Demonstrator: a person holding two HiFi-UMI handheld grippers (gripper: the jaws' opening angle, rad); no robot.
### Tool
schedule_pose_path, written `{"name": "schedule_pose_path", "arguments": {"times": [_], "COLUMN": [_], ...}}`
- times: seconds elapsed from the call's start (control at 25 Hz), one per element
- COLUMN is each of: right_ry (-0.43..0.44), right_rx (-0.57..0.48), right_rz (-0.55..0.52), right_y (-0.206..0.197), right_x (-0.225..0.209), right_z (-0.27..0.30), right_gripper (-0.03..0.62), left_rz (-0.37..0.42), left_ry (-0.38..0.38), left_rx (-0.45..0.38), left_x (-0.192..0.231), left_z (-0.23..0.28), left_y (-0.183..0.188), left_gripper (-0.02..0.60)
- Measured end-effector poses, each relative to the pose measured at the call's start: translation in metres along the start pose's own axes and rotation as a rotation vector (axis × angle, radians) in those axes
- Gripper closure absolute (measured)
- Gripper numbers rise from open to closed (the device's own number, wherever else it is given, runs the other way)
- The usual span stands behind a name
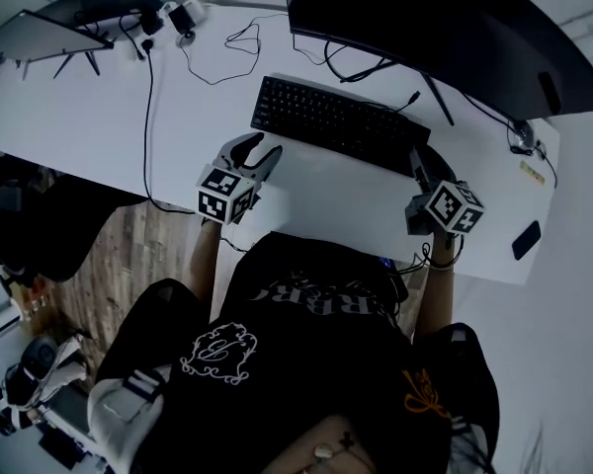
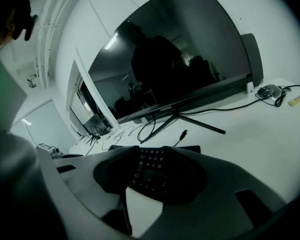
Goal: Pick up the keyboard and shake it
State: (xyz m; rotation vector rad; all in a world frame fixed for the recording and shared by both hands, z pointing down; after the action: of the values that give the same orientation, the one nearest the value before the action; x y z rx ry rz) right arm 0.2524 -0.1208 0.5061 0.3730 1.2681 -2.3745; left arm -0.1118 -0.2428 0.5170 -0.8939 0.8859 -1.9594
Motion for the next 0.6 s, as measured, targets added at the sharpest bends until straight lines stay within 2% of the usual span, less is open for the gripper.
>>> {"name": "schedule_pose_path", "arguments": {"times": [0.12, 0.24, 0.44, 0.6], "right_ry": [-0.004, -0.049, -0.104, -0.091], "right_rx": [0.06, 0.075, 0.144, 0.161], "right_rz": [0.02, 0.02, 0.008, 0.046], "right_y": [-0.004, -0.001, -0.003, -0.003], "right_x": [-0.021, -0.037, -0.061, -0.074], "right_z": [0.014, 0.026, 0.042, 0.053], "right_gripper": [0.406, 0.381, 0.327, 0.313], "left_rz": [0.003, 0.012, 0.053, 0.055], "left_ry": [0.005, 0.004, 0.011, 0.003], "left_rx": [0.047, 0.091, 0.21, 0.244], "left_x": [0.019, 0.038, 0.065, 0.082], "left_z": [0.011, 0.021, 0.034, 0.043], "left_y": [-0.013, -0.021, -0.033, -0.039], "left_gripper": [0.389, 0.377, 0.323, 0.288]}}
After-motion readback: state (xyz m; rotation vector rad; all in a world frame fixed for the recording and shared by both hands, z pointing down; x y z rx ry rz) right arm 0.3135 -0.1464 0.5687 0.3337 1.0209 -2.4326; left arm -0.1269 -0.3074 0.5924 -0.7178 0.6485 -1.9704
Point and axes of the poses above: the fingertips, and each gripper's own axes: z forward along the fingers, x to its left, y out of its top, the point moved 7 cm from there along -z, backward along the fingers, and after that the axes turned 6 degrees about -y, right-handed, at the moved point
